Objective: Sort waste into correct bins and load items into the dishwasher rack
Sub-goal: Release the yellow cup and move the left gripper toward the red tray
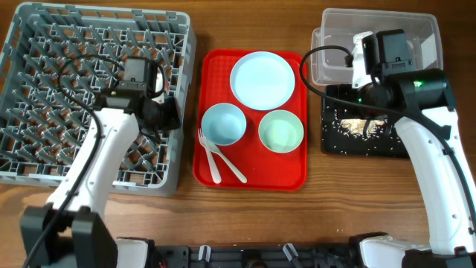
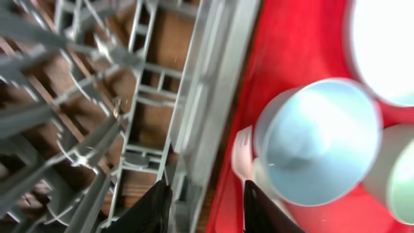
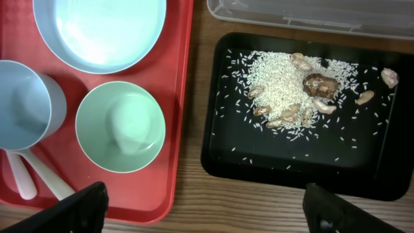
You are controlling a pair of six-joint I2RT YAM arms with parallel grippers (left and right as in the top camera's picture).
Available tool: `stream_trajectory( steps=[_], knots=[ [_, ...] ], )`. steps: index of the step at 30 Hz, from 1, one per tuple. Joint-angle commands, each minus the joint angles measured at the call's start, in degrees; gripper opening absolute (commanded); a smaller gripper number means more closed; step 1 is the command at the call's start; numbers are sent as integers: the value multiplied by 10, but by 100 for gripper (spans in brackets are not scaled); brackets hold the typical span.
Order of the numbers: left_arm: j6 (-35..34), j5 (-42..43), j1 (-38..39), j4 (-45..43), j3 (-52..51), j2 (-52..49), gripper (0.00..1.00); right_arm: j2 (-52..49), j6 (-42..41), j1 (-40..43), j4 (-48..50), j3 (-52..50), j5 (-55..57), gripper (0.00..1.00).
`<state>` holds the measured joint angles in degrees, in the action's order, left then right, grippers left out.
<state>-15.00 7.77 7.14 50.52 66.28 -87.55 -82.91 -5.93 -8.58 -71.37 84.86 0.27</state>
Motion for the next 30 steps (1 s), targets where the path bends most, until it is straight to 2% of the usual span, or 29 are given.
stream_trajectory(
  steps=[1, 3, 5, 9, 13, 14, 15, 16, 30],
  knots=[
    [13, -3, 2, 3, 26, 47, 41, 6, 0, 0, -1, 12, 10, 100],
    [13, -3, 2, 12, 26, 56, 43, 6, 0, 0, -1, 12, 10, 100],
    [13, -3, 2, 30, 26, 61, 51, 6, 0, 0, -1, 12, 10, 100],
    [13, -3, 2, 55, 26, 61, 59, 6, -1, 0, -1, 12, 10, 100],
    [13, -3, 2, 65, 26, 61, 65, 6, -1, 0, -1, 12, 10, 100],
    [13, -3, 2, 66, 26, 61, 71, 6, -1, 0, -1, 12, 10, 100],
    [13, -3, 2, 67, 26, 61, 83, 6, -1, 0, -1, 12, 10, 100],
    [13, -3, 2, 68, 26, 61, 100, 6, -1, 0, -1, 12, 10, 99],
    [13, -2, 10, 67, 26, 94, 100, 7, -21, 16, -18, 12, 10, 100]
  ],
)
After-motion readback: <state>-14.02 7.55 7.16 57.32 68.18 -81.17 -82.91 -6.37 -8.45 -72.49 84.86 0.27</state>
